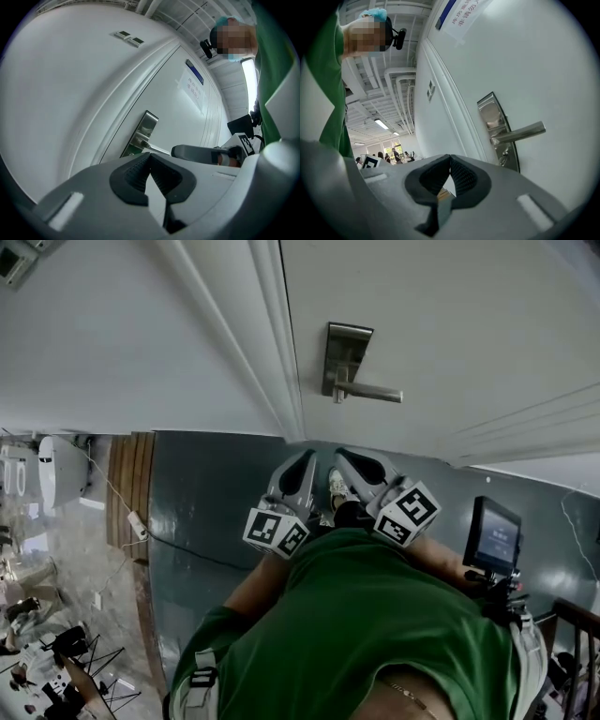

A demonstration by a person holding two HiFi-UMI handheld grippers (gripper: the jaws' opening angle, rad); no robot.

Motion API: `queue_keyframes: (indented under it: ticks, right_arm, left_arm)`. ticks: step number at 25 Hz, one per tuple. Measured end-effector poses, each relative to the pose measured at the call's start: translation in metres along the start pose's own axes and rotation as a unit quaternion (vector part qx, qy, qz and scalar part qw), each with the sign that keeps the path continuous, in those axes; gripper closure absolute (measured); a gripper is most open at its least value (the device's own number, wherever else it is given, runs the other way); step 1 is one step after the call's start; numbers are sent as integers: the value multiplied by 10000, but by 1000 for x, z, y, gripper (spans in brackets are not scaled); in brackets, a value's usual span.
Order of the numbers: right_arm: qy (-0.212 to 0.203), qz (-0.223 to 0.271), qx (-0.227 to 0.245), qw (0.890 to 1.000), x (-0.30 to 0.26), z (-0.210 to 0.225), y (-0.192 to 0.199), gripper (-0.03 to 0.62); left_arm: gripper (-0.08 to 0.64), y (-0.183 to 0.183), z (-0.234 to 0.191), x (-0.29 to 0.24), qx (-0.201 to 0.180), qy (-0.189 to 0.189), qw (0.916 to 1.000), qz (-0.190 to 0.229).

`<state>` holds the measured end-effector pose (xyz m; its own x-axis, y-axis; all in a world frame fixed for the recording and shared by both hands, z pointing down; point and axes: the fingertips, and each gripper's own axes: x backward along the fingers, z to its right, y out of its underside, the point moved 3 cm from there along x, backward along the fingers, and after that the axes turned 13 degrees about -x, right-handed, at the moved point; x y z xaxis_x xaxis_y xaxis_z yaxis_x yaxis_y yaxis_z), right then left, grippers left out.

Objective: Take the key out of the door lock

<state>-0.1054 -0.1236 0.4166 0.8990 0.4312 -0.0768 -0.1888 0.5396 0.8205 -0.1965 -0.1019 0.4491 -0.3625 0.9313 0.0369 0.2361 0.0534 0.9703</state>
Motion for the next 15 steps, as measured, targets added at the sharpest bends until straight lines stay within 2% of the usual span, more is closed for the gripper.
queue_keyframes:
  ticks: [5,15]
  right_arm:
    - [29,57,69,10000,-13,44,-29,589]
    - [108,113,502,9986,-17,51,-42,589]
  left_arm:
    - [560,12,-15,-55,5,14,9999,-161]
    - [559,35,-28,-72,25,58,9989,-471]
